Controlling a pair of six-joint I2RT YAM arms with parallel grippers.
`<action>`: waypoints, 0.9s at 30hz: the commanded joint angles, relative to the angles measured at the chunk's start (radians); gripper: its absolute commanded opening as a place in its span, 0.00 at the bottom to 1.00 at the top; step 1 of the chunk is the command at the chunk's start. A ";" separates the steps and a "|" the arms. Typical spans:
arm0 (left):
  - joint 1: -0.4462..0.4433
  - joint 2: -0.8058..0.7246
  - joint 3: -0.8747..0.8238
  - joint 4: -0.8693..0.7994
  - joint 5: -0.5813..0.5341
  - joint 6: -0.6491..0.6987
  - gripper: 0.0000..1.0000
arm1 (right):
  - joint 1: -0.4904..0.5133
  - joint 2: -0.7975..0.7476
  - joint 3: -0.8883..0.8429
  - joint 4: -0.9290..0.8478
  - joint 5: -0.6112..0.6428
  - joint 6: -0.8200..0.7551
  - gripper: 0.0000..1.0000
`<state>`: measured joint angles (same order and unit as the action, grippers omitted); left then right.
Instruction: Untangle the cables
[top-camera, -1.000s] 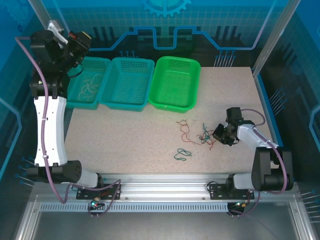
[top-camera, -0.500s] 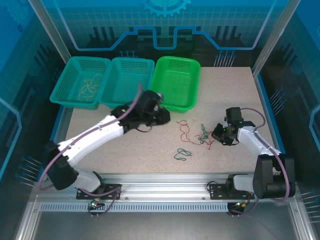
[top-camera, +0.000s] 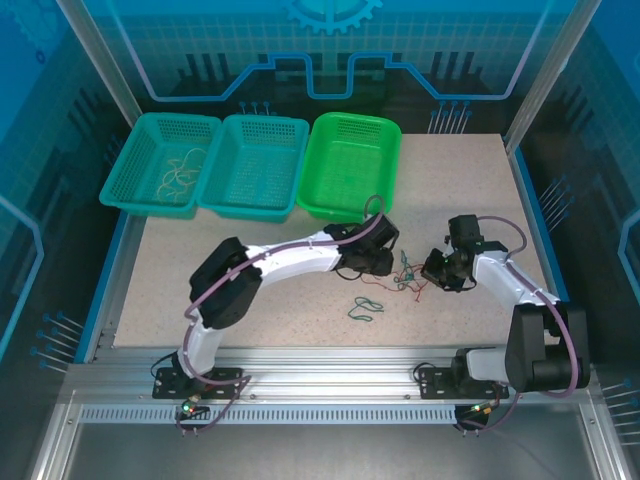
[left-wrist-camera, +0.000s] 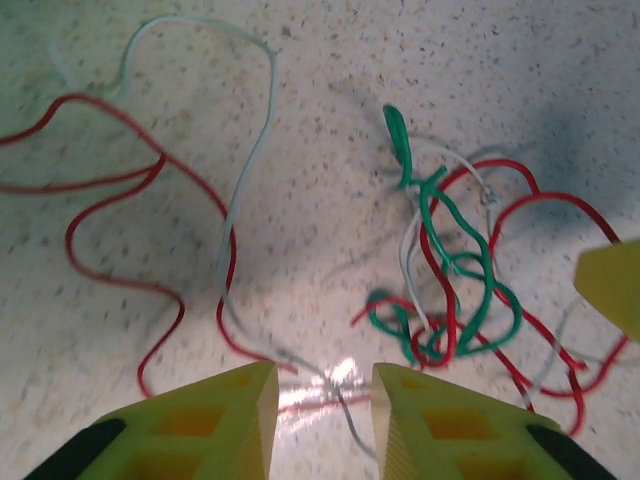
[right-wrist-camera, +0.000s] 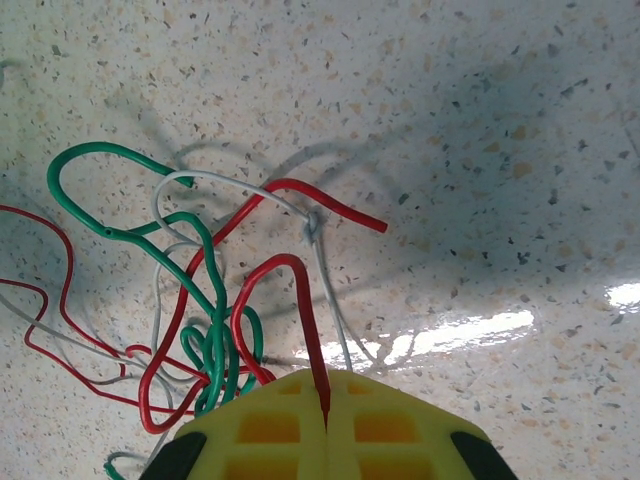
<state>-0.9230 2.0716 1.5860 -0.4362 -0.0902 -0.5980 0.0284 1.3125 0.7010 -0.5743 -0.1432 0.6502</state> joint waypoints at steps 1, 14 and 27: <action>0.026 0.058 0.079 -0.041 -0.021 0.033 0.35 | 0.015 0.015 0.001 0.001 -0.031 -0.007 0.00; 0.053 0.203 0.211 -0.128 -0.024 0.040 0.41 | 0.018 0.033 0.052 -0.039 -0.056 -0.051 0.00; 0.064 -0.010 0.214 -0.105 0.005 0.009 0.00 | -0.018 0.053 0.038 -0.049 0.016 -0.018 0.00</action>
<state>-0.8700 2.2513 1.7927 -0.5510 -0.1059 -0.5766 0.0307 1.3399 0.7341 -0.5938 -0.1692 0.6113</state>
